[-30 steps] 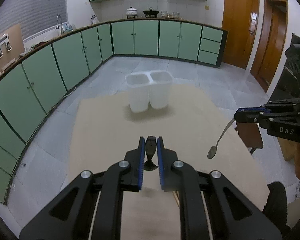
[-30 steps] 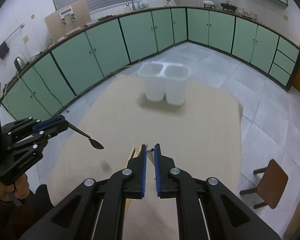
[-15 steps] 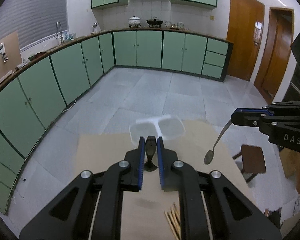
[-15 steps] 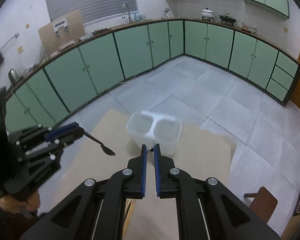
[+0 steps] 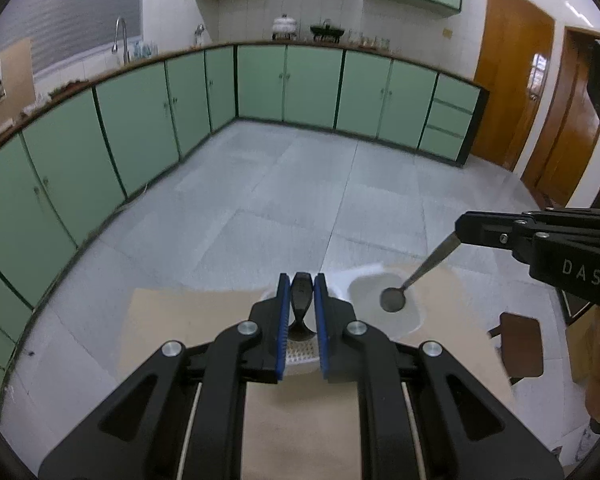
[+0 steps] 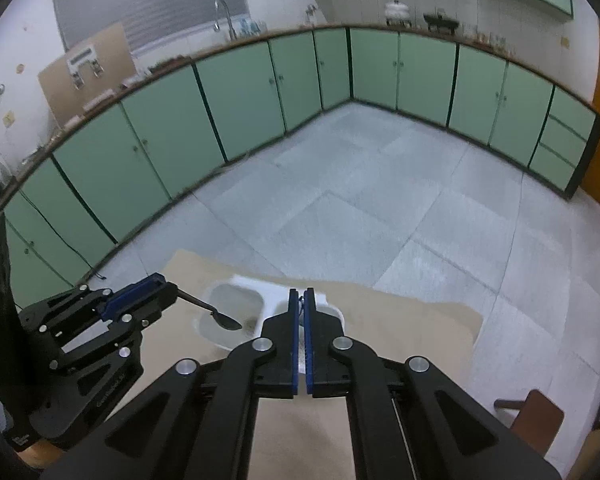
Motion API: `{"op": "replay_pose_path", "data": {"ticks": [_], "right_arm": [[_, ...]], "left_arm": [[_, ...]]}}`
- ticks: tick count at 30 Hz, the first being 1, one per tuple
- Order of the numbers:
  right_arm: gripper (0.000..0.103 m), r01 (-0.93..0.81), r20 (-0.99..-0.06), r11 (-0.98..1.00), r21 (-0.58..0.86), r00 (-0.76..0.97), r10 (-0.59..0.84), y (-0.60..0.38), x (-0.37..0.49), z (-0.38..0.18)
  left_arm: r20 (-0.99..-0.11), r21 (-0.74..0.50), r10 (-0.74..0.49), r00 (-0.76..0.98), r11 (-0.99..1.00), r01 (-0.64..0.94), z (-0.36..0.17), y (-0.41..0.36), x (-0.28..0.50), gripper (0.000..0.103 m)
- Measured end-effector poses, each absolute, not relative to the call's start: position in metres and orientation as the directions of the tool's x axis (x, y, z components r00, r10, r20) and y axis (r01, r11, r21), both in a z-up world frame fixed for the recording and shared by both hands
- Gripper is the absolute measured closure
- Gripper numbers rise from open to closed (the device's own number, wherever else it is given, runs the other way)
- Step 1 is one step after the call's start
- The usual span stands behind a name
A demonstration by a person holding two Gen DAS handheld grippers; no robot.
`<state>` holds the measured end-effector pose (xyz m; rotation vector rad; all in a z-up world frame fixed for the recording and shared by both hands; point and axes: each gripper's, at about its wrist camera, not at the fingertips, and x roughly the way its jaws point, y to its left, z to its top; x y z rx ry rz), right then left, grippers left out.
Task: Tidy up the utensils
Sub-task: 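Carry the black spoon with the left tool while the right tool carries the metal spoon to the white holder, then open both tools to drop the spoons into the white holder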
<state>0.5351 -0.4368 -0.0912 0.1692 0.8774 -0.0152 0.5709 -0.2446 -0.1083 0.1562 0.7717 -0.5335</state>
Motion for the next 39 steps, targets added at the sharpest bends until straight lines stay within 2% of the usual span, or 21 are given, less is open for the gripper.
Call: {"op": "replay_pose_path", "data": {"ticks": [4, 6, 8, 12, 14, 15, 18, 20, 23, 25, 27, 31, 35, 39], "right_arm": [[0.099, 0.089, -0.79, 0.986, 0.14, 0.611, 0.058, -0.441, 0.536, -0.118], [0.099, 0.093, -0.792, 0.986, 0.141, 0.608, 0.055, -0.444, 0.534, -0.121], [0.097, 0.105, -0.786, 0.984, 0.144, 0.616, 0.049, -0.449, 0.531, -0.118], [0.096, 0.114, -0.768, 0.979, 0.166, 0.638, 0.056, -0.452, 0.515, -0.104], [0.093, 0.114, -0.752, 0.977, 0.181, 0.656, 0.063, -0.454, 0.5, -0.096], [0.093, 0.116, -0.741, 0.977, 0.181, 0.669, 0.058, -0.454, 0.488, -0.092], [0.083, 0.113, -0.703, 0.973, 0.201, 0.708, 0.063, -0.454, 0.453, -0.079], [0.076, 0.113, -0.669, 0.973, 0.201, 0.741, 0.053, -0.45, 0.417, -0.072], [0.067, 0.102, -0.621, 0.98, 0.172, 0.784, 0.027, -0.433, 0.357, -0.069], [0.058, 0.097, -0.594, 0.982, 0.162, 0.804, 0.019, -0.415, 0.32, -0.071], [0.056, 0.089, -0.573, 0.986, 0.141, 0.819, 0.008, -0.4, 0.282, -0.08], [0.043, 0.097, -0.525, 0.993, 0.065, 0.85, -0.048, -0.358, 0.199, -0.113], [0.042, 0.094, -0.533, 0.996, 0.005, 0.843, -0.077, -0.321, 0.146, -0.162], [0.043, 0.077, -0.62, 0.996, 0.038, 0.784, -0.037, -0.297, 0.119, -0.225]], "left_arm": [[-0.714, -0.079, -0.391, 0.58, 0.869, 0.488, -0.127, -0.239, 0.581, 0.09], [-0.716, -0.085, -0.391, 0.579, 0.872, 0.483, -0.129, -0.234, 0.583, 0.086], [-0.71, -0.077, -0.381, 0.593, 0.878, 0.473, -0.125, -0.23, 0.583, 0.076], [-0.68, -0.077, -0.387, 0.623, 0.882, 0.464, -0.108, -0.209, 0.566, 0.067], [-0.654, -0.073, -0.391, 0.647, 0.885, 0.46, -0.097, -0.197, 0.549, 0.052], [-0.642, -0.063, -0.388, 0.662, 0.886, 0.459, -0.091, -0.191, 0.54, 0.05], [-0.6, -0.04, -0.384, 0.702, 0.89, 0.454, -0.077, -0.168, 0.503, 0.043], [-0.569, -0.042, -0.39, 0.724, 0.893, 0.449, -0.068, -0.149, 0.473, 0.029], [-0.523, -0.051, -0.411, 0.747, 0.889, 0.454, -0.062, -0.122, 0.418, 0.019], [-0.502, -0.036, -0.42, 0.756, 0.883, 0.467, -0.066, -0.106, 0.379, 0.017], [-0.485, -0.013, -0.417, 0.768, 0.882, 0.47, -0.071, -0.096, 0.346, 0.014], [-0.491, -0.024, -0.419, 0.763, 0.883, 0.47, -0.096, -0.072, 0.285, 0.012], [-0.499, -0.007, -0.403, 0.767, 0.887, 0.462, -0.138, -0.052, 0.231, 0.012], [-0.547, -0.054, -0.422, 0.723, 0.88, 0.473, -0.186, -0.041, 0.201, 0.012]]}}
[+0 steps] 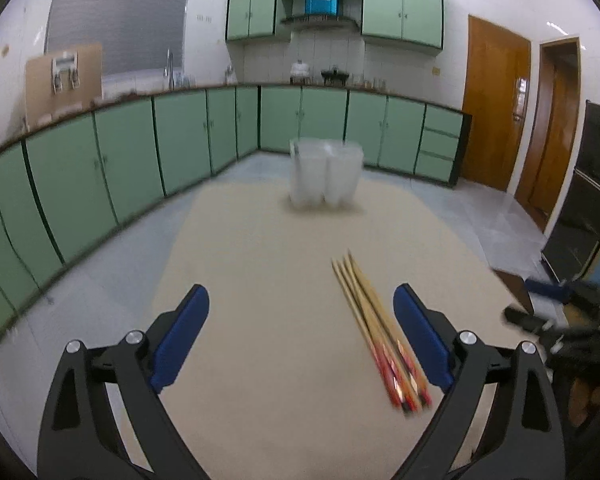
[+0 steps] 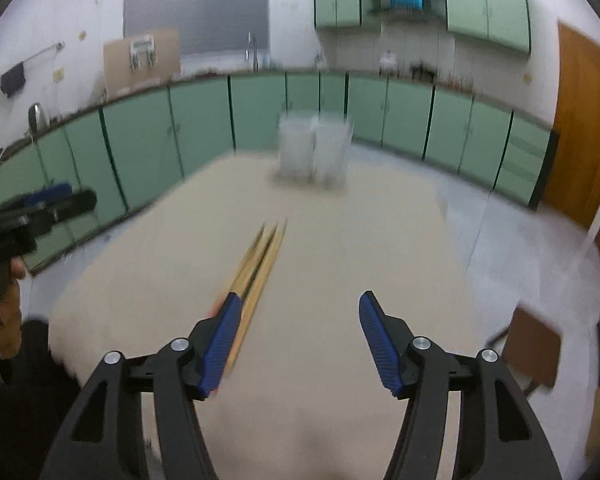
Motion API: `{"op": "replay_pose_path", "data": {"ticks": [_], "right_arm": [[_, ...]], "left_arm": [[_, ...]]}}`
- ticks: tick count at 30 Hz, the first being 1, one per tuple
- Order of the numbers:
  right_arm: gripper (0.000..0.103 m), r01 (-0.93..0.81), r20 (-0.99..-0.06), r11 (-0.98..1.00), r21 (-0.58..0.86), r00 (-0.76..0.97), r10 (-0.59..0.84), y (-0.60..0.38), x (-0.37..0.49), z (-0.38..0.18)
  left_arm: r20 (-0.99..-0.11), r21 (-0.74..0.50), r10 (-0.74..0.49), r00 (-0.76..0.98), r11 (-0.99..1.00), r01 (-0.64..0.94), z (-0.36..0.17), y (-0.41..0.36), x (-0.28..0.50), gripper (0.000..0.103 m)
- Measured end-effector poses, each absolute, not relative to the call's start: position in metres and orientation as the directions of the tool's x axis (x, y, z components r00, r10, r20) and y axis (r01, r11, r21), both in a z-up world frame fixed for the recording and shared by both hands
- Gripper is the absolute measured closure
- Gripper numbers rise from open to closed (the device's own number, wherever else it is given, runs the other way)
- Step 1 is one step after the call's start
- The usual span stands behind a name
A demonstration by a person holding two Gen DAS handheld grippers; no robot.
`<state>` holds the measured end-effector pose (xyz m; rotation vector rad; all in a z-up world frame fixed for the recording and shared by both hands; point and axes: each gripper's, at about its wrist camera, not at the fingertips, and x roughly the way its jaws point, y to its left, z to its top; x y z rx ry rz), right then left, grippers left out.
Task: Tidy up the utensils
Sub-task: 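Open both tools to drop the spoons into the white holder, then move both tools back over the pile of chopsticks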
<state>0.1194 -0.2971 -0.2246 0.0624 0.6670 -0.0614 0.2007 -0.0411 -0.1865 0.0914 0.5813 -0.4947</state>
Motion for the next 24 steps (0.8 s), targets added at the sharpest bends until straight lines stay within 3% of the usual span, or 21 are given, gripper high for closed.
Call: {"op": "replay_pose_path", "data": {"ticks": [6, 14, 24], "right_arm": [[0.046, 0.027, -0.723, 0.999, 0.035, 0.691, 0.007, -0.271, 0.118, -0.293], [0.046, 0.003, -0.723, 0.999, 0.037, 0.69, 0.025, -0.267, 0.127, -0.305], [0.046, 0.016, -0.722, 0.998, 0.061, 0.691, 0.033, -0.29, 0.124, -0.303]], "left_arm": [[-0.589, -0.051, -0.409, 0.697, 0.88, 0.473, -0.229, -0.036, 0.183, 0.012], [-0.61, -0.076, -0.417, 0.675, 0.878, 0.474, -0.249, -0.034, 0.195, 0.012], [-0.719, -0.029, -0.418, 0.556, 0.817, 0.576, -0.298, -0.075, 0.188, 0.013]]}}
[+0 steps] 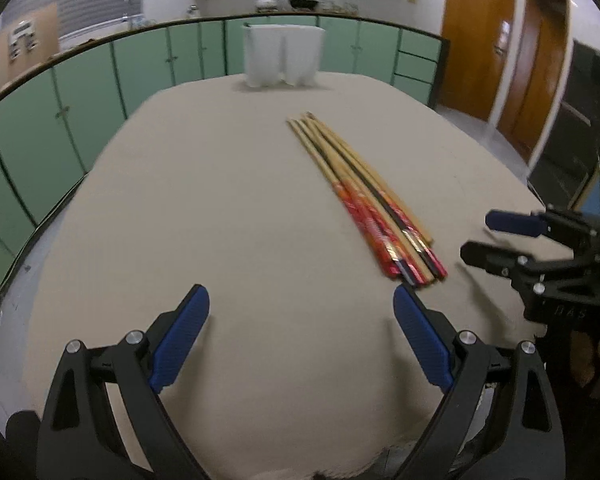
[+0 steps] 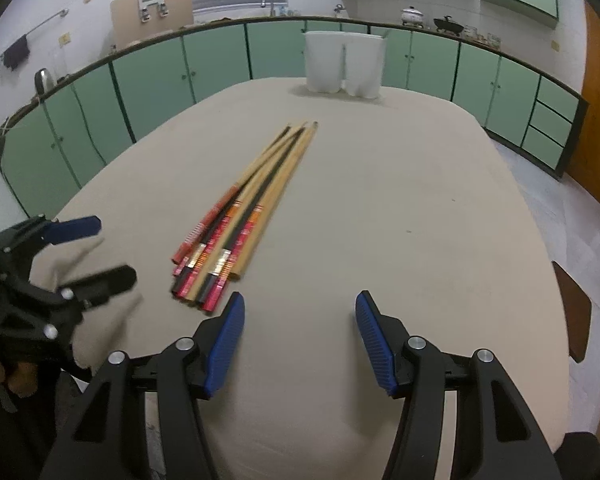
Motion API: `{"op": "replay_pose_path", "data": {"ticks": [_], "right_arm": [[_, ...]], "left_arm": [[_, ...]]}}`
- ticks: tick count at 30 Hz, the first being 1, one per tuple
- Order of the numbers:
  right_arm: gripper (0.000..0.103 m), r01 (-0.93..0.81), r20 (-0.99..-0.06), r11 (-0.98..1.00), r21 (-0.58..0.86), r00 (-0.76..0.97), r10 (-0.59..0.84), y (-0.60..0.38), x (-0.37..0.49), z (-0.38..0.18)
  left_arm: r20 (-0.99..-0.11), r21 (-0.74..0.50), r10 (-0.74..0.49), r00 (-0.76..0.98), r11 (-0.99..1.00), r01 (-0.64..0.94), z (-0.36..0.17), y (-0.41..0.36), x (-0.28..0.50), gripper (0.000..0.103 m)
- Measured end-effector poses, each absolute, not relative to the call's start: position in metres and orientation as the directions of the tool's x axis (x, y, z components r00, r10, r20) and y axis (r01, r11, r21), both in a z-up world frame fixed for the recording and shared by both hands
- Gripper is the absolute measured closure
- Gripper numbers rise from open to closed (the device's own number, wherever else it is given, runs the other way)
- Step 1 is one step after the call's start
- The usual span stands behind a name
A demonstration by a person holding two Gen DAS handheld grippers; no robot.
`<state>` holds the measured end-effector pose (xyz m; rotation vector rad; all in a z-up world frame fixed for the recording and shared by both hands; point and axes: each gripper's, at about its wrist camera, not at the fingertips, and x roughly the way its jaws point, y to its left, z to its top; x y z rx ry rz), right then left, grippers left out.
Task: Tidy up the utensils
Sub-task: 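Move both tools back over the pile of chopsticks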
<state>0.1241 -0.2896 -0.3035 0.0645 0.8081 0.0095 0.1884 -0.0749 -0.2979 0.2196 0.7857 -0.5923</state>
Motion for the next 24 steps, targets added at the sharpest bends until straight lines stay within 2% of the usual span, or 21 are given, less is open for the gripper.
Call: {"op": "replay_pose_path", "data": {"ticks": [8, 12, 17, 24], "right_arm": [[0.045, 0.004, -0.724, 0.998, 0.059, 0.688, 0.04, -0.291, 0.127, -0.308], [0.044, -0.014, -0.723, 0.998, 0.055, 0.689, 0.049, -0.287, 0.13, -0.308], [0.042, -0.043, -0.713, 0.999, 0.029, 0.699, 0.051, -0.28, 0.135, -0.31], [0.043, -0.067, -0.702, 0.998, 0.014, 0.709, 0.057, -0.272, 0.151, -0.309]], "left_arm": [[-0.73, 0.014, -0.393, 0.559, 0.81, 0.586, -0.31, -0.102, 0.2, 0.013], [-0.732, 0.004, -0.367, 0.574, 0.84, 0.543, -0.308, -0.092, 0.207, 0.013], [-0.732, -0.001, -0.384, 0.563, 0.827, 0.562, -0.308, -0.095, 0.204, 0.013], [-0.731, -0.019, -0.389, 0.56, 0.832, 0.554, -0.309, -0.1, 0.211, 0.014]]}}
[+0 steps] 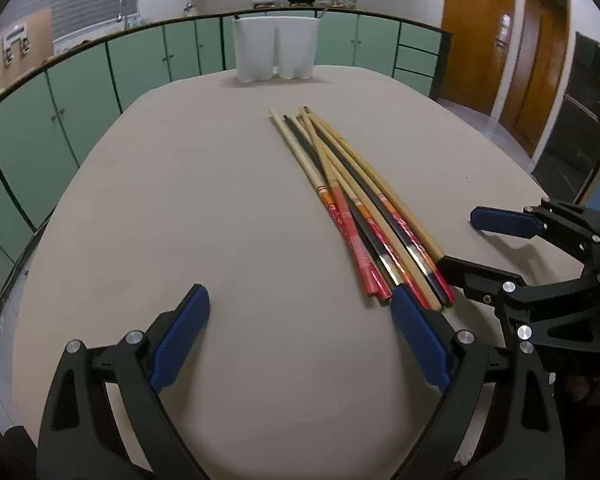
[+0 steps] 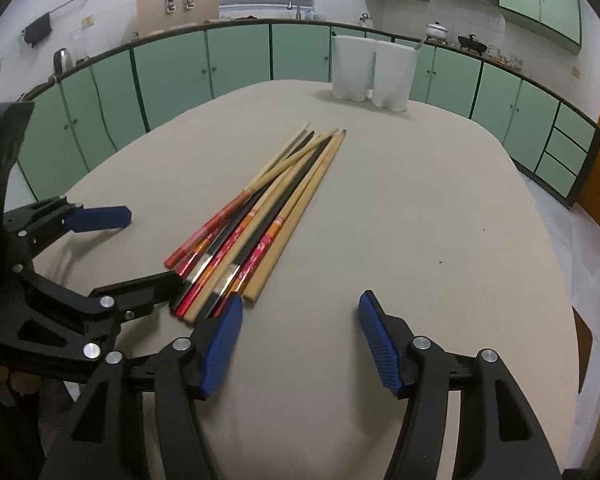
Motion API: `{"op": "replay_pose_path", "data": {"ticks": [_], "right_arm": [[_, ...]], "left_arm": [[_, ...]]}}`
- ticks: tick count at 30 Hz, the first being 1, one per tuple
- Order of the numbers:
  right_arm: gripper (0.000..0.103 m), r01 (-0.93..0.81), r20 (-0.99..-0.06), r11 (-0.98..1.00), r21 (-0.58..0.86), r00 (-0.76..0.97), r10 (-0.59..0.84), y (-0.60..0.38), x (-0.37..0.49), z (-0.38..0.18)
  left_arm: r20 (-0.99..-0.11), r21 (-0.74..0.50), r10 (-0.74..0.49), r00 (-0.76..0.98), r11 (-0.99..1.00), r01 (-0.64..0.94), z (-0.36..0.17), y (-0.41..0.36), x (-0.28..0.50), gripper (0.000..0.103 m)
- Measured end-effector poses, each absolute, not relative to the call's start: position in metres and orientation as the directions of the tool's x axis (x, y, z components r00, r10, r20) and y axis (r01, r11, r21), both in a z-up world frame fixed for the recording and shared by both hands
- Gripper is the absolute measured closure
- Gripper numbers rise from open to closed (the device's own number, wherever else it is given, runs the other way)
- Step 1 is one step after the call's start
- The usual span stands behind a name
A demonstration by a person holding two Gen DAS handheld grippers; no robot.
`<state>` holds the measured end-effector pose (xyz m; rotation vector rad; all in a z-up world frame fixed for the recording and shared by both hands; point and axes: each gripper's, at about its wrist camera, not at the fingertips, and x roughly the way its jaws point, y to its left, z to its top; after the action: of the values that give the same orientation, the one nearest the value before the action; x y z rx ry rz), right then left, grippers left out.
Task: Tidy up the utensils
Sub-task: 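Move both tools back over the pile of chopsticks, then grasp a red-patterned chopstick with the left tool while the right tool grasps a plain wooden chopstick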
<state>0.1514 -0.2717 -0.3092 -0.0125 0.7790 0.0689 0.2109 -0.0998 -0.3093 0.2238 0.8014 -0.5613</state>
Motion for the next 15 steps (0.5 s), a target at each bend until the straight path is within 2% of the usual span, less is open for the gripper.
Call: {"op": "replay_pose_path", "data": {"ticks": [4, 8, 12, 15], "right_arm": [[0.048, -0.059, -0.7, 0.998, 0.016, 0.712, 0.054, -0.272, 0.154, -0.309], [0.058, -0.044, -0.698, 0.999, 0.03, 0.715, 0.052, -0.278, 0.152, -0.308], [0.06, -0.058, -0.693, 0.998, 0.027, 0.718, 0.06, -0.273, 0.15, -0.307], [0.065, -0.062, -0.688, 0.998, 0.027, 0.723, 0.064, -0.27, 0.153, -0.308]], "left_arm": [[-0.733, -0.006, -0.37, 0.57, 0.842, 0.539, -0.309, -0.096, 0.212, 0.015], [-0.736, -0.037, -0.391, 0.553, 0.838, 0.544, -0.304, -0.088, 0.208, 0.026], [-0.721, -0.051, -0.415, 0.555, 0.831, 0.554, -0.303, -0.094, 0.207, 0.027], [-0.717, -0.033, -0.41, 0.563, 0.828, 0.56, -0.305, -0.102, 0.206, 0.038]]}}
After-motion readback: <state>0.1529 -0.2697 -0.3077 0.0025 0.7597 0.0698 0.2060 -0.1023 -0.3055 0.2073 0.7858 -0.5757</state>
